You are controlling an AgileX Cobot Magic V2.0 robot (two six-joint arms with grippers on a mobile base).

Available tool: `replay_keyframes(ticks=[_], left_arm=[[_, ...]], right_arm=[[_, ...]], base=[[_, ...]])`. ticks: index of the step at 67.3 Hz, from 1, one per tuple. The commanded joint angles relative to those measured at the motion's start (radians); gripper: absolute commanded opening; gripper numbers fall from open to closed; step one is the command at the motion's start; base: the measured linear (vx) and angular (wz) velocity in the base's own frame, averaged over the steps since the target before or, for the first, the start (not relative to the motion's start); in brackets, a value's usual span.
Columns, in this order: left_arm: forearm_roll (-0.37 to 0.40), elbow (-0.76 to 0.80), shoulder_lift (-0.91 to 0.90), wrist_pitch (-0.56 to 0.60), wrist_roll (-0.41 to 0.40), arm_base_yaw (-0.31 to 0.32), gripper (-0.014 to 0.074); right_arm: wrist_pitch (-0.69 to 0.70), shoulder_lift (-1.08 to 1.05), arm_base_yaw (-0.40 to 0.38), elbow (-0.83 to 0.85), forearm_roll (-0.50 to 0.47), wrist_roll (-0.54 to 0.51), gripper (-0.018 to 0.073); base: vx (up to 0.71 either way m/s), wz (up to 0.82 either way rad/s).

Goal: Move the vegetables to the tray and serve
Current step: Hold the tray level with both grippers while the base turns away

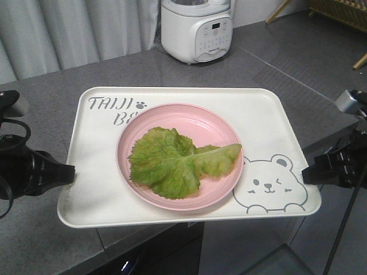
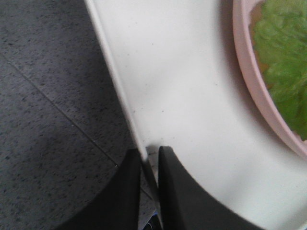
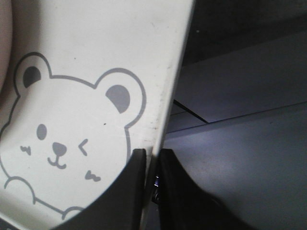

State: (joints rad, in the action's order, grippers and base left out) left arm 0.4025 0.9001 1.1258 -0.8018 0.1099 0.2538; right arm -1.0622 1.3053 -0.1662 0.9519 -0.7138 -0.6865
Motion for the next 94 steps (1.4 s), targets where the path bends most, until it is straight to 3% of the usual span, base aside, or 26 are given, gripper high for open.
replay_keyframes(ticks=[1,94], left_arm=[[0.021,0.026,-0.025,0.027,0.043,0.011,-0.0006],[0.021,0.026,-0.025,0.027,0.043,0.011,-0.0006]], right_arm=[[-0.003,-0.032,0.004,0.03,-0.061,-0.033,-0.0006],[-0.004,-0.032,0.004,0.03,-0.061,-0.033,-0.0006]], base=[[0.0,-0.3],[-0.01,-0.31]])
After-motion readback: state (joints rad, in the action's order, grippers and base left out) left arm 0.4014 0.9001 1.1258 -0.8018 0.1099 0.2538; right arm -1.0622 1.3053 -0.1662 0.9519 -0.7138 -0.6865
